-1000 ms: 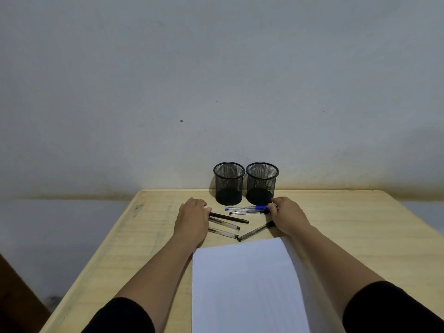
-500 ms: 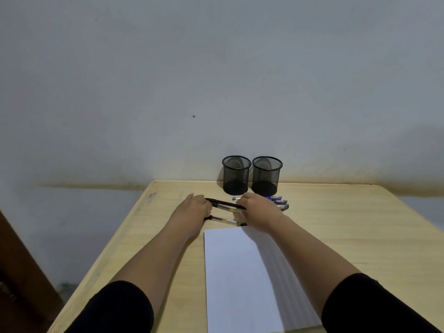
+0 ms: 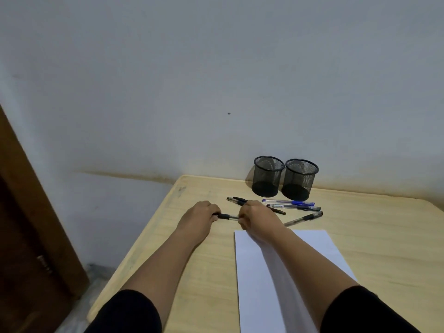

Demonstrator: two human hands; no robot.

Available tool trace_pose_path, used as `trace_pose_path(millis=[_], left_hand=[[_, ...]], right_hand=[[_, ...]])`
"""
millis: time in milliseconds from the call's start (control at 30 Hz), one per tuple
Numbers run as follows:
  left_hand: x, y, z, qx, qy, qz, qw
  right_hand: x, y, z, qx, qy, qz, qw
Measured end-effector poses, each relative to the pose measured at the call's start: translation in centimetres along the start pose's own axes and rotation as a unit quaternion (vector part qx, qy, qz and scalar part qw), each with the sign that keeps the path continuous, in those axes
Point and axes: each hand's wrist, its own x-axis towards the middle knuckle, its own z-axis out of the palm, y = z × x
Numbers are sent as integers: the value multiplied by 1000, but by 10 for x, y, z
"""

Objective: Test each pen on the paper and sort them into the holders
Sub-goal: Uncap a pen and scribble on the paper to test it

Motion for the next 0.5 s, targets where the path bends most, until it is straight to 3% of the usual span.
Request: trace_pose_path(millis=[133, 267, 333, 433, 500], left_hand=[[-1, -2, -7, -49, 31, -25, 998], [-2, 15, -21, -174, 83, -68, 979], [-5, 29, -26, -240, 105, -97, 960], [-12, 51, -27, -342, 135, -119, 922], [-16, 67, -26, -394, 137, -121, 901]], right_hand=[[5, -3, -17, 35, 1, 28, 999], [7, -2, -51, 143, 49, 113, 982], [0, -3, -69, 285, 81, 149, 943], [-18, -8, -83, 499, 115, 178, 840], [-29, -15, -78, 582, 116, 181, 784]])
